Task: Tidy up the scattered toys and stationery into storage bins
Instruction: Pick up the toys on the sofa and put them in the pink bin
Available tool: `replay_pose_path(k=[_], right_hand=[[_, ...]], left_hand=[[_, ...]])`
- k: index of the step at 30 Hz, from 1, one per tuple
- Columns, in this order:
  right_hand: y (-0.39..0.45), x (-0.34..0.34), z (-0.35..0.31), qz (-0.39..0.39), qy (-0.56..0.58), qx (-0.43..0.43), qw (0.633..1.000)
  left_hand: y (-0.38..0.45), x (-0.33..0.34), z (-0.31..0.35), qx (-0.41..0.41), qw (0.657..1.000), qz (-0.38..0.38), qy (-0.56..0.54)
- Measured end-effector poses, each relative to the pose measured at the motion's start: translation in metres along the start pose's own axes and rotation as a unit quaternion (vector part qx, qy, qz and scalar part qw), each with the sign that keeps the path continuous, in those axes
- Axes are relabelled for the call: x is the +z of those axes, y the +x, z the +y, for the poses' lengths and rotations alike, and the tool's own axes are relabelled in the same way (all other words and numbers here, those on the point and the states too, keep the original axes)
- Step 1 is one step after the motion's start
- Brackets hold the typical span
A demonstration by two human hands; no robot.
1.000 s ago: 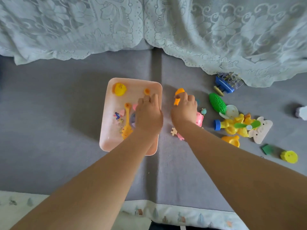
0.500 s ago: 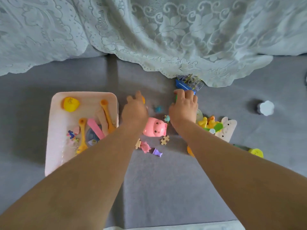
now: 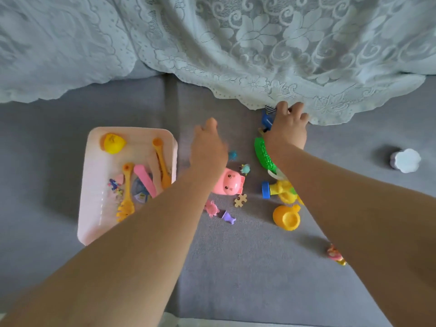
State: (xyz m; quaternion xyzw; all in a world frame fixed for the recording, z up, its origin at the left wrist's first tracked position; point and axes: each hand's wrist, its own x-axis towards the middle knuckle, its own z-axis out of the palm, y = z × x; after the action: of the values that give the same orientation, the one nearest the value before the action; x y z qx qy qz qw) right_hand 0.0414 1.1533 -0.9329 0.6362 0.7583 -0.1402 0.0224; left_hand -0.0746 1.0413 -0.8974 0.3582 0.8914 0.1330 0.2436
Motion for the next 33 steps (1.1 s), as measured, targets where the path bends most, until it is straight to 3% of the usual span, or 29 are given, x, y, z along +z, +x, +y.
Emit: replay_pose_path(k=[5, 12, 16, 19, 21, 24, 28, 31, 33], right_hand=[[-0.037, -0.012, -0.028, 0.020, 0.100, -0.055, 0.993], [-0.106, -0.013, -0.121, -0.096, 0.274, -0.169, 0.942], [-0.130, -0.006, -0.160, -0.166, 0.280, -0.184, 0.927], [-0.139, -0.002, -0.168, -0.212, 0.264, -0.226, 0.913], [-0.139, 0.000, -0.164, -0.210, 0.240, -0.238, 0.917], [-0.133, 0.000, -0.142, -0.157, 0.223, -0.193, 0.943], [-0.116, -0.002, -0.084, -0.057, 0.114, -0.093, 0.987], [-0.103, -0.003, -0.040, -0.064, 0.040, -0.039, 0.996], [-0.098, -0.001, -0.017, -0.093, 0.001, -0.033, 0.995]], left_hand=[[-0.012, -0.020, -0.010, 0.011, 0.998, 0.049, -0.043], [-0.027, -0.062, -0.069, -0.085, 0.984, 0.155, -0.038], [-0.035, -0.082, -0.113, -0.173, 0.974, 0.147, -0.002], [-0.044, -0.084, -0.135, -0.192, 0.970, 0.129, 0.074], [-0.047, -0.081, -0.139, -0.188, 0.972, 0.126, 0.070], [-0.050, -0.070, -0.128, -0.114, 0.980, 0.149, 0.068], [-0.050, -0.041, -0.092, 0.058, 0.987, 0.124, 0.088], [-0.055, -0.023, -0.058, 0.169, 0.981, 0.088, 0.025], [-0.062, -0.012, -0.041, 0.204, 0.979, -0.006, 0.024]])
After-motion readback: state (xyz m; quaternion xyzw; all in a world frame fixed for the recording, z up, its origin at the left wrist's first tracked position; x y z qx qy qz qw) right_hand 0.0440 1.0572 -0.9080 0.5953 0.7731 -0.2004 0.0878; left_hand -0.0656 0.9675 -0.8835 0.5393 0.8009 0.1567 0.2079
